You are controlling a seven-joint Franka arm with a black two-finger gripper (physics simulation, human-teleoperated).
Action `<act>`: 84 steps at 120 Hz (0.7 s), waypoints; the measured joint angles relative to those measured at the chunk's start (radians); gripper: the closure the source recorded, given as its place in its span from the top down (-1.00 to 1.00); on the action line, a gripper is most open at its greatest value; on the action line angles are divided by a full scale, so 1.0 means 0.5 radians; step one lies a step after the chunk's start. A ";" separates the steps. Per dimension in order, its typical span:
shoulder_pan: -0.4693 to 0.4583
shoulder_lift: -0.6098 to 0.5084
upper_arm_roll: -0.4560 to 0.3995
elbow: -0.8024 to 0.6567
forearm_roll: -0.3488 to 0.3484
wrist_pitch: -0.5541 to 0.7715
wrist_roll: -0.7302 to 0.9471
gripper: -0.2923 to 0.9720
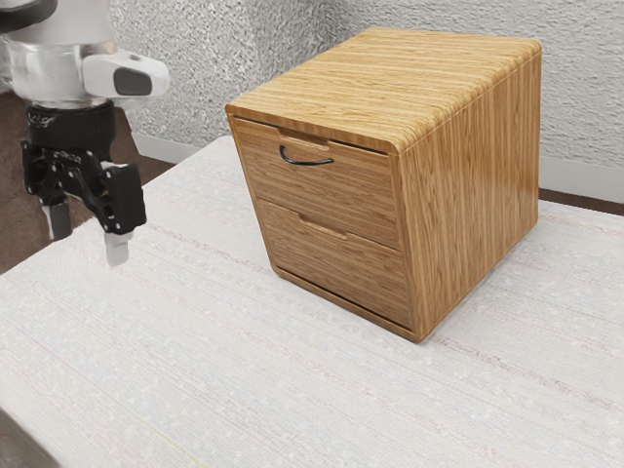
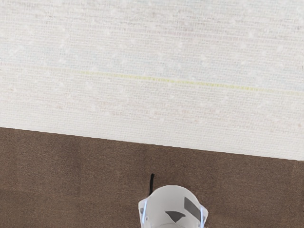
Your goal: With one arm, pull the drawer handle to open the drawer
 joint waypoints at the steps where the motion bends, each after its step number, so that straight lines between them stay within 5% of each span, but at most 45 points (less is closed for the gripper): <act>1: -0.002 0.014 0.010 0.007 -0.003 0.032 -0.002 0.54; 34: -0.009 0.014 0.072 0.087 -0.014 0.491 -0.040 0.54; 50: 0.097 -0.507 0.091 -0.730 -0.061 1.000 0.311 0.54; 60: 0.174 -0.621 0.090 -0.892 -0.152 1.172 0.557 0.54; 69: 0.213 -0.642 0.023 -0.883 -0.197 1.253 0.785 0.54; 84: 0.645 -0.733 -0.395 -1.091 -0.307 1.589 1.247 0.54</act>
